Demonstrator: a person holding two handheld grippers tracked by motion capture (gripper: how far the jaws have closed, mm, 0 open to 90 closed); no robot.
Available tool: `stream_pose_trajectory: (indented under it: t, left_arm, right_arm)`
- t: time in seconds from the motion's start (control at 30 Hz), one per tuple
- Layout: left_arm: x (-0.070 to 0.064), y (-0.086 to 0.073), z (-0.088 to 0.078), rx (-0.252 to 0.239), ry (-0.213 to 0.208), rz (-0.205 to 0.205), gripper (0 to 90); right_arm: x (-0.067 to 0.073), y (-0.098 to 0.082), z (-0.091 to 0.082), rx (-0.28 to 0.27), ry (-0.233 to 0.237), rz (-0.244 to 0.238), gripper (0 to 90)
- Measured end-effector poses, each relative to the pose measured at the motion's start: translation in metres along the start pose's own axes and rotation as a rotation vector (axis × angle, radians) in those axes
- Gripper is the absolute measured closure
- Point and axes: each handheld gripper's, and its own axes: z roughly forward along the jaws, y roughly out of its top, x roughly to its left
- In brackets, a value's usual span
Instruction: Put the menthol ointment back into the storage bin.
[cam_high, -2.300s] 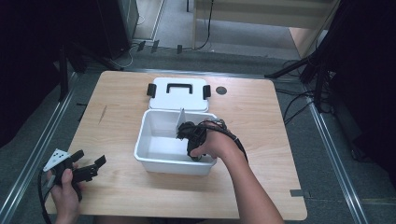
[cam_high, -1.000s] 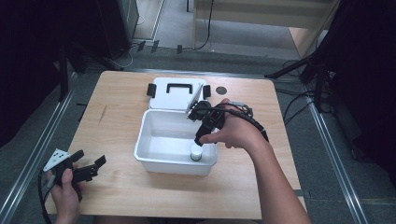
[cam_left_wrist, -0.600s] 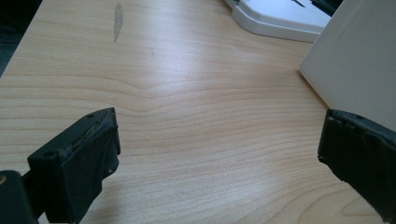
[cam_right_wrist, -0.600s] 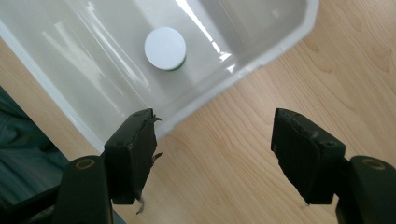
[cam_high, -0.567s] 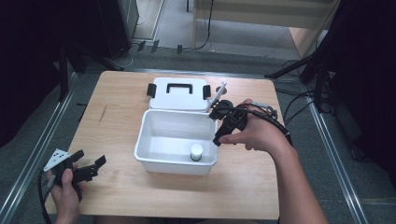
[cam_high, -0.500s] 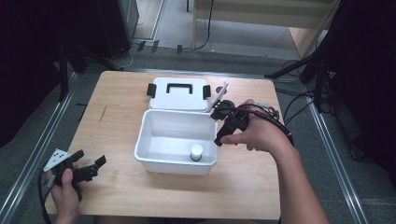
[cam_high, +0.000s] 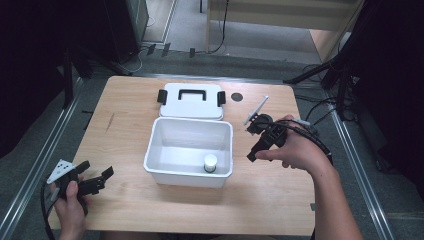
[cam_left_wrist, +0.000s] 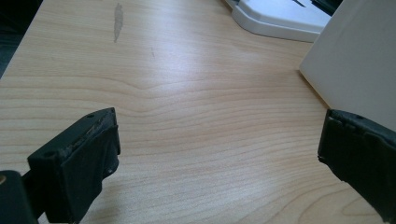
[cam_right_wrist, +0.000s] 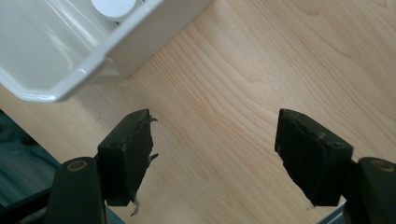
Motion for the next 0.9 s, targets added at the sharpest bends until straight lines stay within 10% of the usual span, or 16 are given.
stream_pose_trajectory:
  t: [0.37,0.9]
  left_arm:
    - [0.000,0.000,0.000,0.001,-0.001,0.005,0.0]
    - [0.000,0.000,0.000,0.002,0.000,0.008,0.0]
  right_arm:
    - [-0.022,-0.034,0.024,-0.052,-0.038,0.079,20.6]
    - [-0.041,-0.107,0.066,-0.280,-0.077,0.302,3.1]
